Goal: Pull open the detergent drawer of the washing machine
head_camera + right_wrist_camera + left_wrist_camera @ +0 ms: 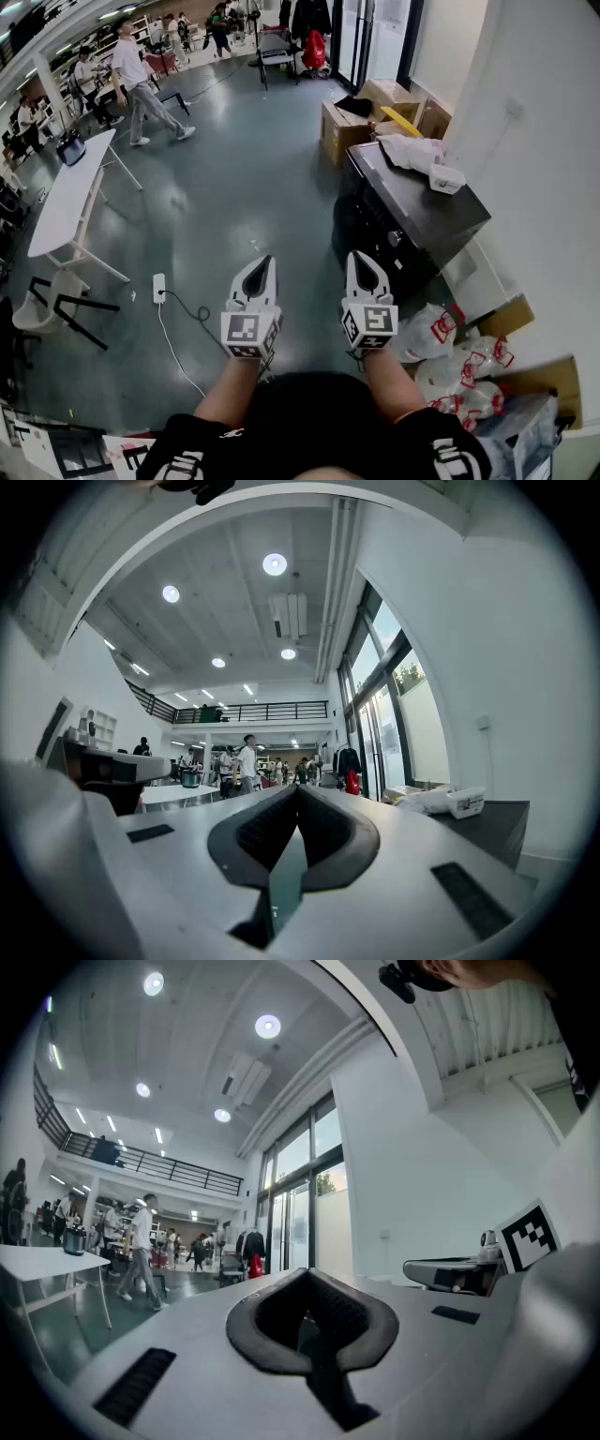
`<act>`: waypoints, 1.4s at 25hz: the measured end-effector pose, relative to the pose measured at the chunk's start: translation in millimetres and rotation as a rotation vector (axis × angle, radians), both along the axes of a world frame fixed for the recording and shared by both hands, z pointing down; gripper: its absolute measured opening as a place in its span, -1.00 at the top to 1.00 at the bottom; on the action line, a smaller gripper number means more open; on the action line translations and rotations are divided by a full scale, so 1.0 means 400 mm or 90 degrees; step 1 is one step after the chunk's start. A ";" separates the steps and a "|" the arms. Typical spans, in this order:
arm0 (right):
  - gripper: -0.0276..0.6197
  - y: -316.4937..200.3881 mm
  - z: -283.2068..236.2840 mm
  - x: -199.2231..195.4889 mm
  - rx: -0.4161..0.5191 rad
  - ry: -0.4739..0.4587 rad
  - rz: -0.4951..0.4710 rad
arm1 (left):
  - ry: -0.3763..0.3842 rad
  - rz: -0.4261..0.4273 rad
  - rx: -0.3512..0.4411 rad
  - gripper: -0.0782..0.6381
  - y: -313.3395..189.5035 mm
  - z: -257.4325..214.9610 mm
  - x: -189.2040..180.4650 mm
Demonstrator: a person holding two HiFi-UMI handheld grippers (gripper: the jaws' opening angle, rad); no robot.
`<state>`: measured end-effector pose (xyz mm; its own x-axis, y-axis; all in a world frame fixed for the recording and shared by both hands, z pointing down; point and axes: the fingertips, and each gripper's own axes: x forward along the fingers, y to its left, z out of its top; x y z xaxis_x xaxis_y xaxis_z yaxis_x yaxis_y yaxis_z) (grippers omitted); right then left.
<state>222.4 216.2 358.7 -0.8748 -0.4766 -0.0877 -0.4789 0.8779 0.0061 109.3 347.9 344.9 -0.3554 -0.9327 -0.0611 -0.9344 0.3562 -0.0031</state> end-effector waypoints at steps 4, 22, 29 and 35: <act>0.91 -0.010 -0.008 0.010 0.000 -0.005 0.012 | -0.017 0.005 -0.008 0.79 -0.007 0.000 0.013; 0.91 0.025 -0.004 -0.038 -0.005 -0.020 -0.001 | -0.015 0.003 -0.026 0.79 0.007 0.025 -0.042; 0.91 0.057 0.009 -0.081 -0.002 -0.007 0.004 | -0.012 0.017 -0.040 0.79 0.030 0.037 -0.076; 0.91 0.077 0.026 -0.088 -0.015 -0.004 0.027 | -0.019 0.032 -0.048 0.79 0.047 0.053 -0.097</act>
<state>187.3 247.0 369.2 -0.8535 -0.5146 -0.0818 -0.5150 0.8570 -0.0183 70.6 366.8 366.1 -0.3067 -0.9518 -0.0006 -0.9503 0.3062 -0.0566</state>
